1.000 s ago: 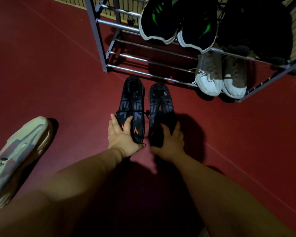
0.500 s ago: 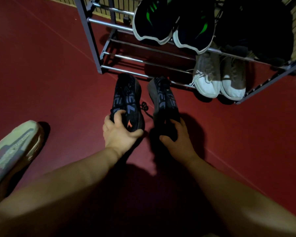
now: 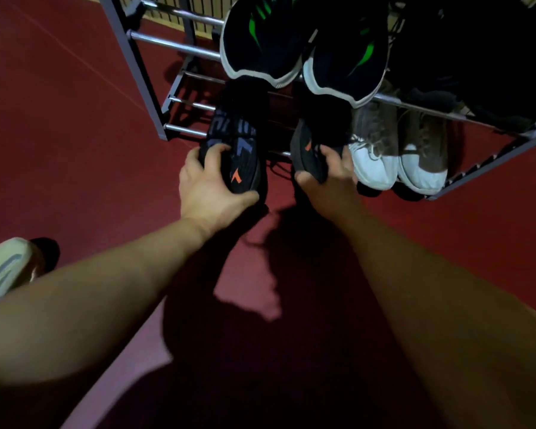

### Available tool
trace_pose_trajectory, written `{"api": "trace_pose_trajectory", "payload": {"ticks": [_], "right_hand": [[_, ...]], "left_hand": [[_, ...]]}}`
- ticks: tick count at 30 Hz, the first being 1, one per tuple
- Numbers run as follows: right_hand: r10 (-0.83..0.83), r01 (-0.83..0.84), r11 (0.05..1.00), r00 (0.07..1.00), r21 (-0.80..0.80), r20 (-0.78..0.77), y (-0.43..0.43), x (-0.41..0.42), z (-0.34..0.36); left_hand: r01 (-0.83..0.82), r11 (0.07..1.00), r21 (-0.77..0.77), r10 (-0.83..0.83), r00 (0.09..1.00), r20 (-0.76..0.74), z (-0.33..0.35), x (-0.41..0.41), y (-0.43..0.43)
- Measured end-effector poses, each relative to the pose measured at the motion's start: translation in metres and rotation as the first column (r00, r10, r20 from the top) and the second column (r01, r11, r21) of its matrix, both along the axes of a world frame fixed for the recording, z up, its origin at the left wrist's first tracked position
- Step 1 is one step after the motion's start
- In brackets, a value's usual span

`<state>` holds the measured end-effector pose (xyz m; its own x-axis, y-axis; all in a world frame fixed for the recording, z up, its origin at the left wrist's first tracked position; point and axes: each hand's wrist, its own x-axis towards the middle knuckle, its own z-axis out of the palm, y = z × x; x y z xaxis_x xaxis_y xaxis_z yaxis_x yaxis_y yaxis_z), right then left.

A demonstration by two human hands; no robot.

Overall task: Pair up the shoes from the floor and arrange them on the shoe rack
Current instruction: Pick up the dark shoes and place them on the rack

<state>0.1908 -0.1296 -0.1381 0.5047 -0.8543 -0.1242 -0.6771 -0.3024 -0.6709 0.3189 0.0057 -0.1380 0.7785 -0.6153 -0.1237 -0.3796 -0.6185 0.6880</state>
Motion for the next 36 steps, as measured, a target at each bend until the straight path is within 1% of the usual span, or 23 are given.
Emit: {"api": "trace_pose_trajectory", "payload": {"ticks": [3, 5, 9, 12, 14, 15, 16, 17, 18, 19, 20, 21, 22, 23, 25, 27, 30, 32, 34, 36], "right_hand": [[0.050, -0.048, 0.999, 0.987, 0.021, -0.154, -0.022, 0.020, -0.010], [0.010, -0.012, 1.000, 0.977, -0.007, -0.214, -0.028, 0.029, -0.016], [-0.238, 0.231, 0.971, 0.960, -0.066, -0.144, -0.041, 0.030, -0.028], [-0.278, 0.263, 0.959, 0.946, -0.106, -0.168, -0.039, 0.031, -0.032], [-0.245, 0.209, 0.963, 0.943, -0.172, -0.223, -0.034, 0.031, -0.034], [-0.214, 0.149, 0.956, 0.944, -0.253, -0.253, -0.034, 0.030, -0.037], [-0.174, 0.065, 0.926, 0.947, -0.371, -0.270, -0.036, 0.029, -0.039], [-0.128, -0.017, 0.878, 0.954, -0.478, -0.269, -0.040, 0.029, -0.039], [-0.060, -0.125, 0.821, 0.952, -0.557, -0.301, -0.046, 0.030, -0.038], [0.031, -0.269, 0.801, 0.911, -0.535, -0.411, -0.051, 0.031, -0.034], [0.147, -0.413, 0.807, 0.833, -0.422, -0.534, -0.057, 0.033, -0.032], [0.242, -0.490, 0.820, 0.765, -0.295, -0.597, -0.062, 0.034, -0.032], [0.273, -0.495, 0.835, 0.752, -0.241, -0.600, -0.065, 0.034, -0.031], [0.264, -0.470, 0.851, 0.769, -0.235, -0.582, -0.065, 0.035, -0.033], [0.209, -0.399, 0.870, 0.830, -0.289, -0.517, -0.059, 0.035, -0.039], [0.159, -0.342, 0.887, 0.857, -0.311, -0.490, -0.054, 0.038, -0.042], [0.116, -0.288, 0.910, 0.869, -0.300, -0.481, -0.054, 0.038, -0.040], [0.115, -0.262, 0.932, 0.870, -0.251, -0.479, -0.052, 0.036, -0.039], [0.146, -0.282, 0.930, 0.872, -0.237, -0.468, -0.050, 0.035, -0.033], [0.233, -0.390, 0.887, 0.840, -0.246, -0.491, -0.050, 0.028, -0.025]], "left_hand": [[-0.039, 0.999, 0.016, 0.039, 0.999, 0.014, 0.002, 0.022, -0.028], [-0.078, 0.996, 0.032, 0.078, 0.997, -0.001, -0.003, 0.033, -0.039], [-0.102, 0.995, 0.019, 0.102, 0.994, -0.026, -0.018, 0.037, -0.049], [-0.099, 0.995, -0.009, 0.098, 0.995, -0.035, -0.025, 0.033, -0.055], [-0.089, 0.996, -0.008, 0.089, 0.996, -0.021, -0.025, 0.032, -0.062], [-0.082, 0.997, -0.002, 0.082, 0.997, -0.005, -0.025, 0.033, -0.065], [-0.070, 0.998, 0.009, 0.069, 0.998, 0.011, -0.024, 0.034, -0.068], [-0.051, 0.998, 0.023, 0.050, 0.998, 0.028, -0.024, 0.035, -0.070], [-0.032, 0.999, 0.039, 0.031, 0.999, 0.040, -0.023, 0.036, -0.072], [-0.018, 0.999, 0.051, 0.015, 0.999, 0.045, -0.023, 0.038, -0.074], [-0.011, 0.998, 0.059, 0.008, 0.999, 0.046, -0.023, 0.039, -0.075], [-0.010, 0.998, 0.063, 0.007, 0.999, 0.049, -0.024, 0.039, -0.075], [-0.012, 0.998, 0.064, 0.009, 0.999, 0.052, -0.025, 0.039, -0.076], [-0.015, 0.998, 0.062, 0.011, 0.998, 0.057, -0.026, 0.038, -0.076], [-0.010, 0.998, 0.060, 0.007, 0.998, 0.055, -0.028, 0.035, -0.077], [0.002, 0.998, 0.058, -0.005, 0.999, 0.047, -0.029, 0.034, -0.078], [0.025, 0.998, 0.065, -0.029, 0.998, 0.055, -0.026, 0.036, -0.077], [0.042, 0.996, 0.082, -0.047, 0.997, 0.067, -0.025, 0.039, -0.075], [0.057, 0.994, 0.092, -0.064, 0.995, 0.074, -0.027, 0.041, -0.076], [0.058, 0.995, 0.076, -0.063, 0.996, 0.069, -0.029, 0.038, -0.082]]}}
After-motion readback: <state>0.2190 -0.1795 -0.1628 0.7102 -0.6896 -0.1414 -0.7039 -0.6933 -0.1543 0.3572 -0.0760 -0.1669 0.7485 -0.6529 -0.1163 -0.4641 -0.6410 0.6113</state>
